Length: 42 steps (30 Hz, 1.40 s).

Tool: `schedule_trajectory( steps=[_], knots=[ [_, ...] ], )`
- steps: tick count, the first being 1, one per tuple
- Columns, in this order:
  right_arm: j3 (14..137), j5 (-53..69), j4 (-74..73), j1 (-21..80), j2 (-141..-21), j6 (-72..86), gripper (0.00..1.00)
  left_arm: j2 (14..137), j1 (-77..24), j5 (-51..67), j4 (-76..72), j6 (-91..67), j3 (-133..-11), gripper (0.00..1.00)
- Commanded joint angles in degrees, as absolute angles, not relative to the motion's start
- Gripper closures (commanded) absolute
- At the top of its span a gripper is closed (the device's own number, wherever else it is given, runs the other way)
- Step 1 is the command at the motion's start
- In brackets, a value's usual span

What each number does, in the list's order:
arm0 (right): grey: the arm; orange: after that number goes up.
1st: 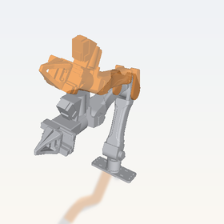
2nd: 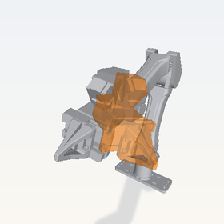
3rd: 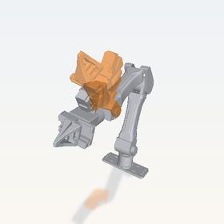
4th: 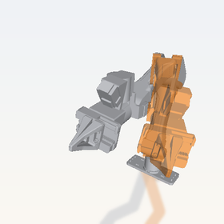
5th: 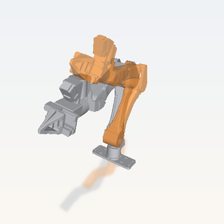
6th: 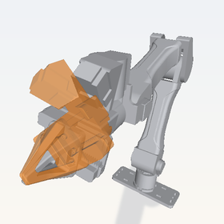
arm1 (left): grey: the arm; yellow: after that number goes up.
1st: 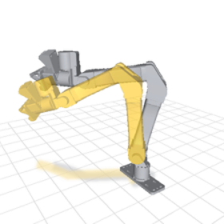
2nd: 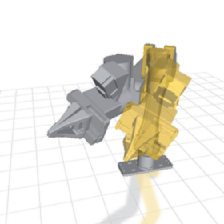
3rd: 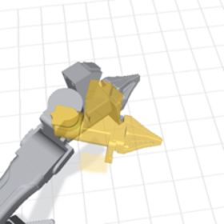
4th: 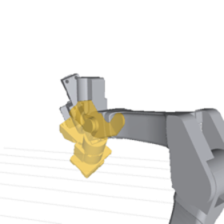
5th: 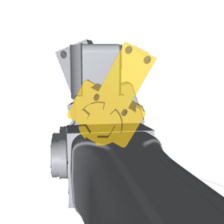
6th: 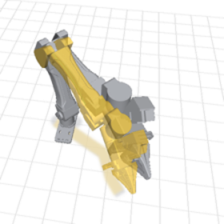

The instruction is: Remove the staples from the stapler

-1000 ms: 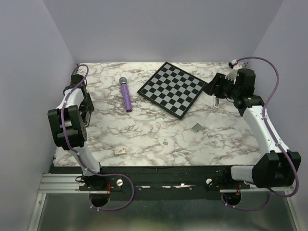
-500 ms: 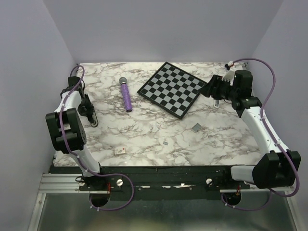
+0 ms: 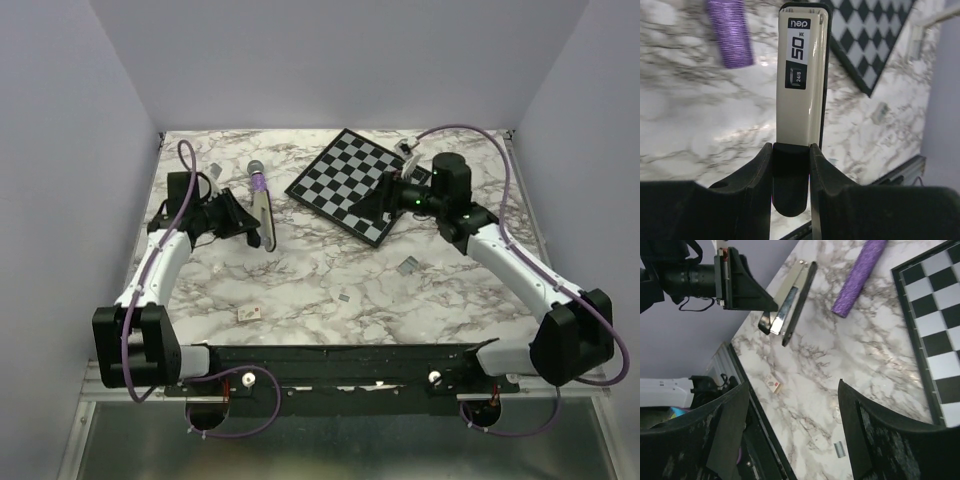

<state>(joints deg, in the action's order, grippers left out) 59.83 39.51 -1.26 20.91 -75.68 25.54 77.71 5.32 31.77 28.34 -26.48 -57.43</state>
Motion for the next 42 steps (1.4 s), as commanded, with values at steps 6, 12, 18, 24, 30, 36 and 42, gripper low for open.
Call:
schedule_trajectory(
  steps=[6, 12, 18, 24, 30, 36, 42],
  knots=[
    [61.9, 37.1, 6.4, 33.4, -87.1, 31.5, 0.25, 67.8, -8.0, 42.1, 1.1, -47.5, -47.8, 1.00],
    [64.5, 32.0, 3.5, 37.3, -90.6, 29.5, 0.26, 66.4, -10.8, 42.8, -1.0, -49.0, -46.8, 1.00],
    [67.2, 28.1, 0.2, 39.5, -93.7, 28.3, 0.30, 65.7, -12.0, 41.8, -0.4, -49.0, -46.5, 1.00],
    [69.2, 27.1, -2.6, 41.0, -95.7, 28.7, 0.39, 65.8, -12.7, 41.1, -0.6, -49.0, -46.6, 1.00],
    [70.6, 20.7, -6.5, 42.4, -94.7, 27.6, 0.57, 66.3, -13.3, 38.1, 2.3, -47.7, -47.6, 1.00],
    [72.2, 15.8, -10.5, 44.1, -94.7, 26.0, 0.54, 66.8, -13.5, 35.5, 5.6, -45.6, -49.0, 1.00],
    [75.3, 11.7, -16.1, 45.9, -97.0, 25.4, 0.55, 67.4, -13.6, 34.0, 7.0, -44.7, -49.4, 1.00]
  ],
)
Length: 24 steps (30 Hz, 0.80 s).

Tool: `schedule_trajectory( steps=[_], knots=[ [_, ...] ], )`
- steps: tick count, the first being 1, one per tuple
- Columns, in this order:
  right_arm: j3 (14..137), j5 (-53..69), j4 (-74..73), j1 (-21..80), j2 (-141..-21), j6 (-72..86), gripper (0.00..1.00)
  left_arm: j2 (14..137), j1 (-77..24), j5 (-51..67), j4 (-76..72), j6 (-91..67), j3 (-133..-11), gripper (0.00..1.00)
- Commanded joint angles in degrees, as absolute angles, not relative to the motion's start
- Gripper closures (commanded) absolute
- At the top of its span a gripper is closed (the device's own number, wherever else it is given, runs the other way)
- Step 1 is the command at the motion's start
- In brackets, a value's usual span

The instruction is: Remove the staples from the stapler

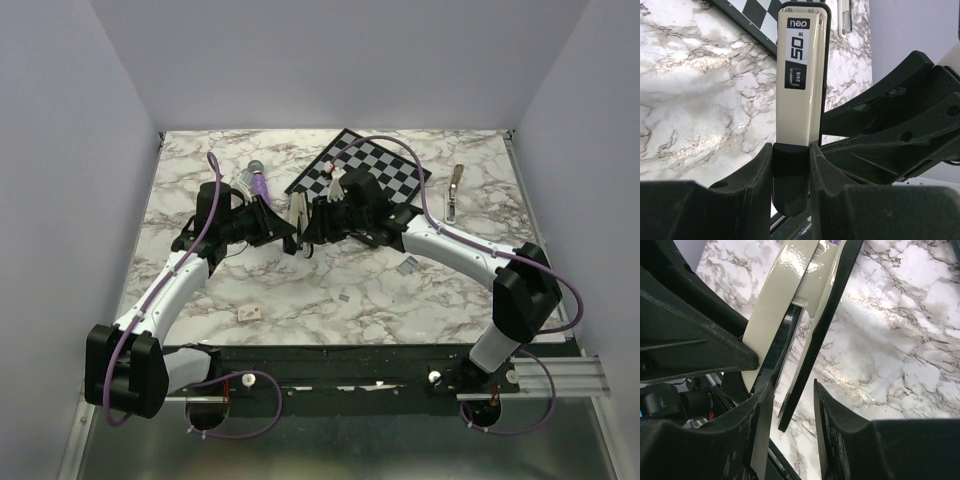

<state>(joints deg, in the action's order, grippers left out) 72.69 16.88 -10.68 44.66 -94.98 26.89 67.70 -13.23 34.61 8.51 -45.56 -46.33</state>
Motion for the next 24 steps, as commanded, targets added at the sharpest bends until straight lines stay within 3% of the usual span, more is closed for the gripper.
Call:
schedule_trajectory(
  steps=[1, 7, 11, 24],
  knots=[
    [75.3, 11.5, -16.1, 46.1, -97.0, 25.4, 0.55, 67.5, -13.6, 33.7, 7.1, -44.6, -49.4, 1.00],
    [75.5, 11.4, -16.2, 46.3, -96.6, 25.9, 0.55, 67.8, -13.6, 32.7, 7.3, -44.2, -49.0, 1.00],
    [75.3, 12.0, -15.9, 46.4, -96.0, 26.7, 0.51, 67.9, -13.6, 32.3, 7.3, -43.9, -48.9, 1.00],
    [77.2, 9.0, -15.1, 47.2, -100.6, 29.6, 0.59, 66.6, -14.1, 33.8, 1.1, -50.4, -46.1, 1.00]
  ],
)
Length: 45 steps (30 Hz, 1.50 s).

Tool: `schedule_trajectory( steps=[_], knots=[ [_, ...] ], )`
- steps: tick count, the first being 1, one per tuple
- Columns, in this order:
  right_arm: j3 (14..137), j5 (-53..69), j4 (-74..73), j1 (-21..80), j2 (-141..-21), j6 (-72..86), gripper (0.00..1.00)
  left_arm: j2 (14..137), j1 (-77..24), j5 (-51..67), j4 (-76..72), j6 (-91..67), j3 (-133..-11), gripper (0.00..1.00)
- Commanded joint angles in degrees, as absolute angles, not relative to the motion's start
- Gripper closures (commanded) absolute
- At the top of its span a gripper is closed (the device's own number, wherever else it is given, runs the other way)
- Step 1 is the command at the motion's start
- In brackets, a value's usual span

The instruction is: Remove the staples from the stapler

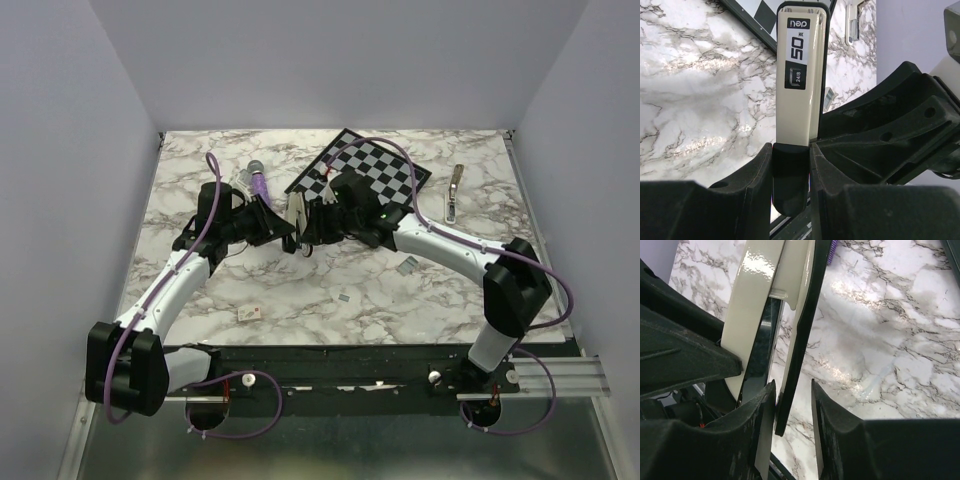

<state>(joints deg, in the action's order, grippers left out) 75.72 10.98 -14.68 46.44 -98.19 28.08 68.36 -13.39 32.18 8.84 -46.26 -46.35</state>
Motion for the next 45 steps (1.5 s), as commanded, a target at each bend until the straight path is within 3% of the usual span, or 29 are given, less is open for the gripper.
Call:
schedule_trajectory(
  steps=[1, 4, 7, 9, 11, 14, 22, 29, 45],
  knots=[
    [77.3, 9.1, -14.7, 47.2, -100.8, 29.7, 0.60, 66.7, -14.5, 33.7, 1.0, -50.5, -45.9, 1.00],
    [77.2, 9.9, -13.8, 47.2, -101.3, 30.1, 0.71, 67.1, -14.7, 33.7, -1.4, -50.9, -43.7, 1.00],
    [75.4, 10.4, -12.1, 47.3, -99.9, 30.5, 0.94, 67.8, -14.7, 33.7, -2.8, -50.5, -42.2, 1.00],
    [74.5, 10.5, -11.3, 47.2, -99.1, 30.1, 0.99, 68.9, -14.7, 34.9, -2.5, -49.5, -42.5, 0.87],
    [74.0, 11.1, -11.4, 47.3, -98.4, 29.8, 0.99, 69.8, -14.7, 36.3, -2.1, -47.1, -43.2, 0.59],
    [72.7, 11.6, -11.4, 47.3, -97.2, 29.7, 0.99, 71.5, -14.7, 37.0, -1.1, -43.3, -44.6, 0.49],
    [70.3, 8.6, -10.8, 47.2, -94.4, 31.4, 0.99, 73.6, -14.9, 37.5, -3.0, -45.5, -43.0, 0.44],
    [72.8, 4.1, -12.8, 47.2, -95.4, 32.0, 0.99, 69.3, -18.0, 36.2, -7.2, -47.8, -40.5, 0.32],
    [73.7, -1.5, -15.2, 46.9, -94.4, 34.8, 0.99, 66.4, -22.9, 26.0, 2.3, -46.1, -39.4, 0.31]
  ],
)
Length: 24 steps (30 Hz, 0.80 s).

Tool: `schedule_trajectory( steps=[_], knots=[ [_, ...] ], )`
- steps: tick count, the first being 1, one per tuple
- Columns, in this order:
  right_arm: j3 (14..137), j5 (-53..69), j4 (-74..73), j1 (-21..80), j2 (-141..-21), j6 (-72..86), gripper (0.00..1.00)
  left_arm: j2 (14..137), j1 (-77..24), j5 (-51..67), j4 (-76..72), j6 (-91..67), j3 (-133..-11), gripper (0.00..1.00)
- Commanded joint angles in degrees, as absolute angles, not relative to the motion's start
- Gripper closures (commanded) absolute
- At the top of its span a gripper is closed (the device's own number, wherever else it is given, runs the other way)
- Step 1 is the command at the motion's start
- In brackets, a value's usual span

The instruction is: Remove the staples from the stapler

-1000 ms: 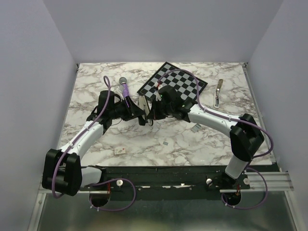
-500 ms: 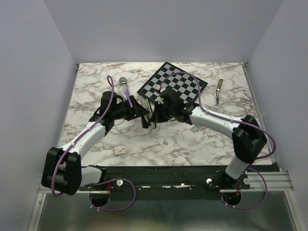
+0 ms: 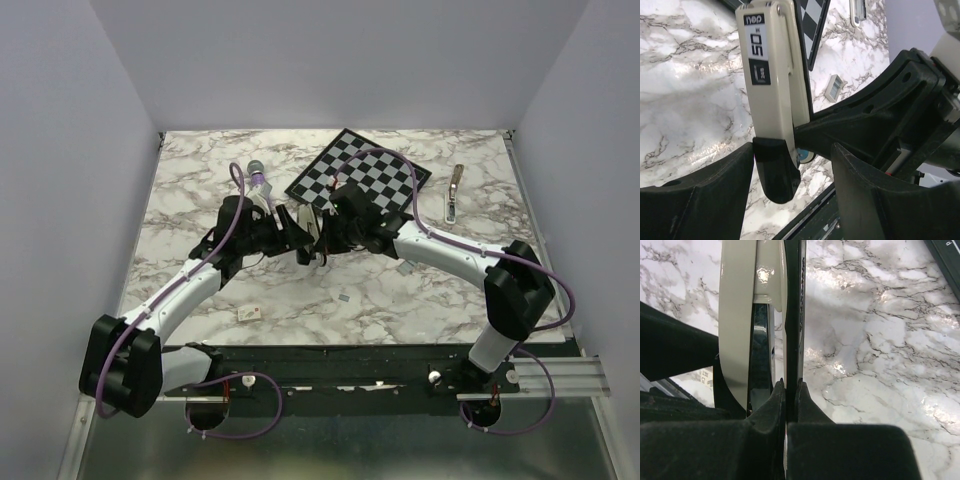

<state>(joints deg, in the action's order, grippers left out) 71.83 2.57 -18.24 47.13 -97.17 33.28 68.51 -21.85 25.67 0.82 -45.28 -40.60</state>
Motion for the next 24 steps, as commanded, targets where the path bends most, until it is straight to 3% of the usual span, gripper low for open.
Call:
schedule_trajectory(
  steps=[1, 11, 15, 16, 19, 20, 24],
  knots=[
    [73.5, -1.5, -15.0, 46.8, -94.0, 34.9, 0.99, 66.4, -22.9, 26.0, 2.3, -46.7, -39.2, 0.31],
    [71.6, -0.4, -12.4, 46.2, -92.1, 38.0, 0.99, 66.3, -23.1, 29.8, -2.8, -51.9, -36.0, 0.31],
    [71.4, -0.4, -12.1, 46.2, -91.9, 38.5, 0.99, 66.1, -23.3, 30.0, -2.7, -51.9, -36.5, 0.37],
    [71.2, -0.3, -12.0, 46.2, -91.9, 38.5, 0.99, 65.7, -23.3, 30.1, -2.7, -52.0, -36.4, 0.40],
    [70.6, -0.3, -11.7, 46.2, -91.8, 38.3, 0.99, 65.3, -23.6, 30.0, -1.2, -51.4, -37.0, 0.61],
    [70.5, -0.4, -11.7, 46.3, -91.9, 38.1, 0.99, 65.2, -23.6, 30.0, -0.8, -51.2, -37.2, 0.72],
    [69.9, 1.3, -11.6, 46.1, -92.2, 36.0, 0.99, 64.7, -23.6, 28.8, 4.5, -47.8, -39.4, 0.95]
  ],
)
